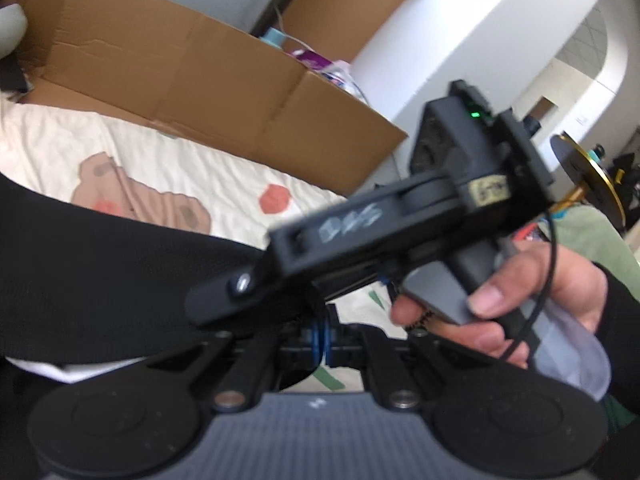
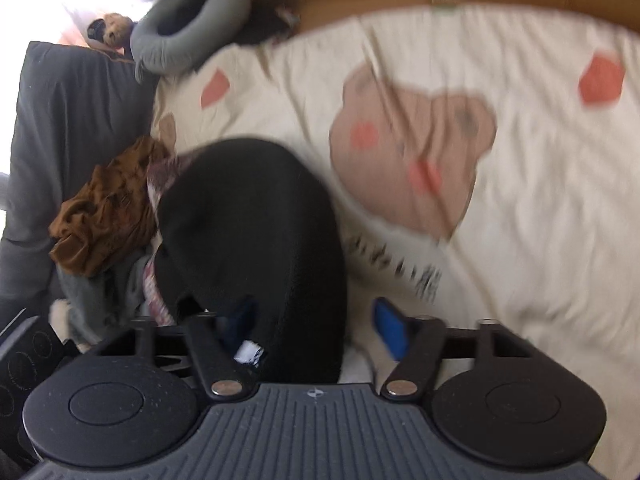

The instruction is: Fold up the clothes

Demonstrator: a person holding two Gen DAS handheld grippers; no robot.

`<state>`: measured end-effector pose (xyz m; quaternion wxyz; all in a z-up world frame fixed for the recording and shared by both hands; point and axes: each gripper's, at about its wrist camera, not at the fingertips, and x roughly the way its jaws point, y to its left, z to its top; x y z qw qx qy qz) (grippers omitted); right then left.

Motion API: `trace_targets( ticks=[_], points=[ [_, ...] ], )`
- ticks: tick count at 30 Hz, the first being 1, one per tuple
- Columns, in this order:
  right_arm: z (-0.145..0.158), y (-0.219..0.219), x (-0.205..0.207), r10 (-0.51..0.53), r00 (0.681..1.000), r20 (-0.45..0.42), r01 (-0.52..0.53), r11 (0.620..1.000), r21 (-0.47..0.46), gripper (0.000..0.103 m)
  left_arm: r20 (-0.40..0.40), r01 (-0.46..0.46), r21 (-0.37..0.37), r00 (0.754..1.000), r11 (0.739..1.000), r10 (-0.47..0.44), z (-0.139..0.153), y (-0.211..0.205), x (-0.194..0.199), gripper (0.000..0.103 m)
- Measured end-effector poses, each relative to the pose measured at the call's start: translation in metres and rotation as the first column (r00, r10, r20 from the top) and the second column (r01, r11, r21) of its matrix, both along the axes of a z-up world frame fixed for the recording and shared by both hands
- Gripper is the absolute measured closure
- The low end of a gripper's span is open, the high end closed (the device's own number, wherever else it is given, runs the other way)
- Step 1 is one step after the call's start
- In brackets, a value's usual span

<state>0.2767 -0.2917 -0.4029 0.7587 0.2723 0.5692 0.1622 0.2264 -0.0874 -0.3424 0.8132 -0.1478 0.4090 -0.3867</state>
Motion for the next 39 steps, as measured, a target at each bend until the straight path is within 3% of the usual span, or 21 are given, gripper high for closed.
trace_targets(
  ticks=[1, 2, 4, 8, 12, 17, 22, 26, 32, 35, 39],
  points=[
    [-0.002, 0.001, -0.002, 0.008, 1.000, 0.000, -0.008, 1.000, -0.009, 0.075, -0.006, 0.010, 0.001, 1.000, 1.000, -0.010, 0.000, 0.000, 0.000, 0.101],
    [-0.003, 0.000, -0.004, 0.009, 1.000, 0.004, -0.009, 1.000, -0.013, 0.087, -0.012, 0.021, 0.002, 1.000, 1.000, -0.021, 0.001, 0.000, 0.000, 0.100],
    [-0.002, -0.004, -0.009, 0.001, 1.000, 0.025, 0.000, 1.000, -0.010, 0.096, -0.025, 0.041, 0.003, 0.999, 0.999, -0.041, 0.001, 0.000, -0.001, 0.100],
    [0.004, -0.016, -0.015, -0.022, 0.997, 0.074, 0.024, 0.999, -0.032, 0.099, -0.038, 0.068, -0.009, 0.997, 0.998, -0.068, 0.008, 0.003, -0.002, 0.092],
    [0.007, -0.035, -0.019, -0.077, 0.993, 0.092, 0.082, 0.995, -0.050, 0.099, 0.003, 0.061, 0.014, 0.998, 0.998, -0.061, 0.020, 0.010, -0.001, 0.088],
    [0.010, -0.060, -0.032, -0.134, 0.986, 0.103, 0.142, 0.987, -0.081, 0.100, 0.025, -0.021, 0.030, 0.999, 0.999, 0.020, 0.029, 0.029, 0.008, 0.075],
    [0.010, -0.084, -0.048, -0.183, 0.978, 0.102, 0.194, 0.974, -0.114, 0.100, 0.041, -0.154, 0.082, 0.988, 0.985, 0.151, 0.032, 0.052, 0.025, 0.070],
    [0.008, -0.105, -0.063, -0.235, 0.967, 0.100, 0.249, 0.956, -0.157, 0.100, 0.083, -0.263, 0.157, 0.964, 0.952, 0.252, 0.033, 0.073, 0.033, 0.055],
    [-0.001, -0.137, -0.089, -0.310, 0.948, 0.069, 0.318, 0.923, -0.217, 0.100, 0.109, -0.424, 0.256, 0.905, 0.868, 0.410, 0.026, 0.107, 0.041, 0.036],
    [-0.008, -0.149, -0.103, -0.342, 0.939, 0.043, 0.341, 0.905, -0.254, 0.100, 0.112, -0.485, 0.306, 0.873, 0.819, 0.475, 0.018, 0.119, 0.047, 0.028],
    [-0.019, -0.161, -0.122, -0.388, 0.922, 0.000, 0.368, 0.875, -0.316, 0.100, 0.099, -0.519, 0.340, 0.849, 0.784, 0.519, 0.008, 0.132, 0.051, 0.024]
  ],
)
